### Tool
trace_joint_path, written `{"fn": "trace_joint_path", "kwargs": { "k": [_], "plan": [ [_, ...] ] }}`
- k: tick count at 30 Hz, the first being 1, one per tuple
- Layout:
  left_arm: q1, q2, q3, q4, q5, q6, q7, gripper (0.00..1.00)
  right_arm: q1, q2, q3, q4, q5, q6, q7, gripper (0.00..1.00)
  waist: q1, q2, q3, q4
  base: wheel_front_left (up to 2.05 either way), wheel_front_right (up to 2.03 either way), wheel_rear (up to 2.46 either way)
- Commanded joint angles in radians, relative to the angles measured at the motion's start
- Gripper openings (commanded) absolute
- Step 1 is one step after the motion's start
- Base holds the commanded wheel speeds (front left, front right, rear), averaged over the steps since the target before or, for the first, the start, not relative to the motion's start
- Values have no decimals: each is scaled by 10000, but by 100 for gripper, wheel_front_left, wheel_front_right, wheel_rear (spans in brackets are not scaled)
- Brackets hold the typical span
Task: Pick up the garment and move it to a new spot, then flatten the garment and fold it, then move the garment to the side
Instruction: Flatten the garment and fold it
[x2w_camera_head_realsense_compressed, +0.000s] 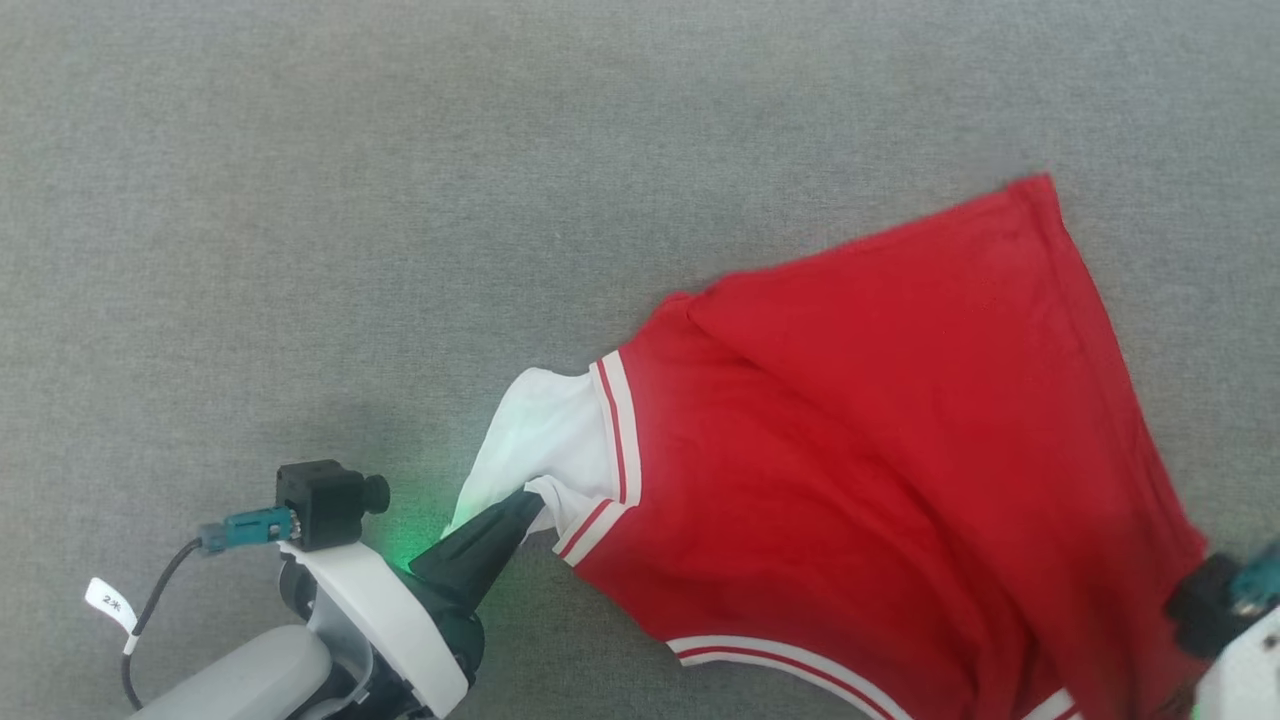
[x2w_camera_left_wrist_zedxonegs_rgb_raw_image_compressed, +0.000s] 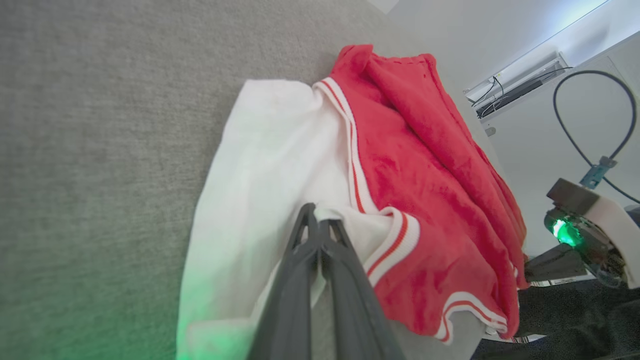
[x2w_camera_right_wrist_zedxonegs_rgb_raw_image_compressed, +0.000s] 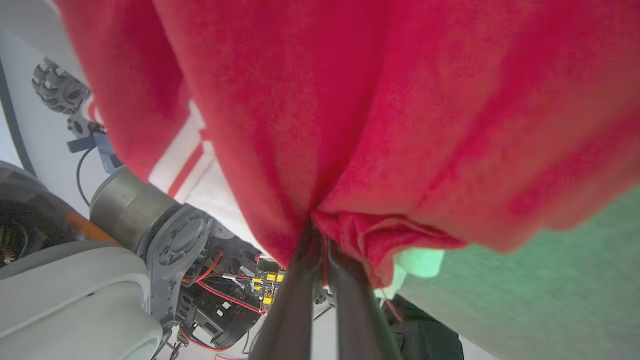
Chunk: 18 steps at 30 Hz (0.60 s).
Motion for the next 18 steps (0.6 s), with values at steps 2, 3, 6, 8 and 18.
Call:
{"fn": "trace_joint_path", "kwargs": {
  "k": [2, 3, 6, 8, 18],
  "plan": [
    [115, -43, -12, 20, 155, 14, 1, 0, 55, 247, 205, -55, -238, 4, -13, 0, 0, 0, -20, -38, 0, 0, 0],
    [101, -45, -27, 28, 152, 14, 1, 0, -9, 372, 274, -38, -349, 4, -60, 0, 0, 0, -32, -53, 0, 0, 0],
    [43, 2, -65, 41, 115, 14, 1, 0, -300, 654, 262, -133, -683, 2, -442, 48, 0, 0, -72, -74, 0, 0, 0],
    [39, 32, -43, 37, 87, 14, 1, 0, -340, 689, 56, -292, -725, 0, -734, 100, 0, 0, -99, -76, 0, 0, 0],
    [268, -178, 165, -127, 225, 14, 1, 0, -413, 184, -3996, -2036, 1140, 2, -1080, 100, 0, 0, -131, 115, 0, 0, 0]
  ]
}}
